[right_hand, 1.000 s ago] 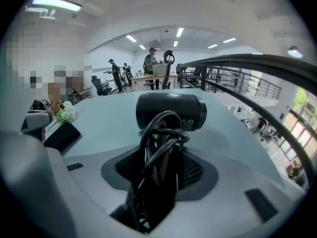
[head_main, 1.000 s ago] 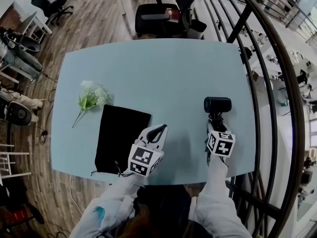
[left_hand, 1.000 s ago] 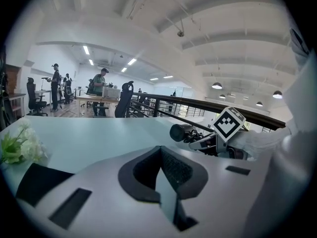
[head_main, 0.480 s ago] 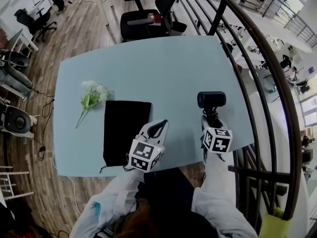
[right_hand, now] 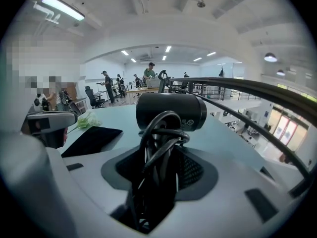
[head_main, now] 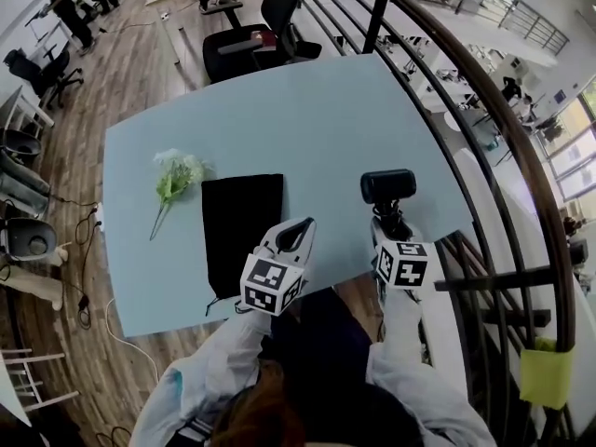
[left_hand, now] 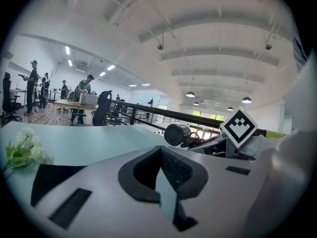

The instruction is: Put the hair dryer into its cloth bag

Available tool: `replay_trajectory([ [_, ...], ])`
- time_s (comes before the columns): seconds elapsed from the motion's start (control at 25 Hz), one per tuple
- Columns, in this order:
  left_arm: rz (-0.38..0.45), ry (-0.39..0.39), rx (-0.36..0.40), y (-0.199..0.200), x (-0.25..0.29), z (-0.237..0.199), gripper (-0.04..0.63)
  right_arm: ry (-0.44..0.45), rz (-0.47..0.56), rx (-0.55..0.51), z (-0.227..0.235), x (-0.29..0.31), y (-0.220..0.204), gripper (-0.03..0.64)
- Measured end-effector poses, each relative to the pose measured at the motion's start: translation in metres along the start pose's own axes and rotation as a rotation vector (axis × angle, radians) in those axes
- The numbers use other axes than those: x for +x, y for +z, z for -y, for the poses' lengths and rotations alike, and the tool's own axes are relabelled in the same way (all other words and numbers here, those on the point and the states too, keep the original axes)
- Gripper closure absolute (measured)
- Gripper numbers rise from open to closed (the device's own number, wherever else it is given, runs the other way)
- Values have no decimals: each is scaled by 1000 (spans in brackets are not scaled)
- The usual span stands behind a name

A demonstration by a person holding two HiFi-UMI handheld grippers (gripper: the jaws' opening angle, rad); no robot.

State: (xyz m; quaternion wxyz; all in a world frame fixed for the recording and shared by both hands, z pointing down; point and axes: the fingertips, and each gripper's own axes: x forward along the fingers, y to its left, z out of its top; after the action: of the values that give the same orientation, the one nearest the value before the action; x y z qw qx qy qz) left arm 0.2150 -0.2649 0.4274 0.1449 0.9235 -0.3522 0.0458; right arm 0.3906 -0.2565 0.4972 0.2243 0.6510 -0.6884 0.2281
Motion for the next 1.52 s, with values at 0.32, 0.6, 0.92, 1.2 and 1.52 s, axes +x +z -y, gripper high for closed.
replay_trajectory([
  [0.32,0,-57,-27,-10,-42,12,580,-25,10,22,-32,-46,-32,420],
  [0.6,-22,1,-23,-23,-83,-13,580,12,-22,25,-65,-58,-58,420],
  [0.92,-50,103,-28,-51,-143,-54,580,61,-46,19,-113,-63,-85,420],
  [1.2,-109,132,49,-74,-184,-77,578,90,-54,33,-141,-78,-105,420],
  [1.52,-325,99,140,-126,-201,-103,485,112,-73,31,-164,-86,-127,420],
])
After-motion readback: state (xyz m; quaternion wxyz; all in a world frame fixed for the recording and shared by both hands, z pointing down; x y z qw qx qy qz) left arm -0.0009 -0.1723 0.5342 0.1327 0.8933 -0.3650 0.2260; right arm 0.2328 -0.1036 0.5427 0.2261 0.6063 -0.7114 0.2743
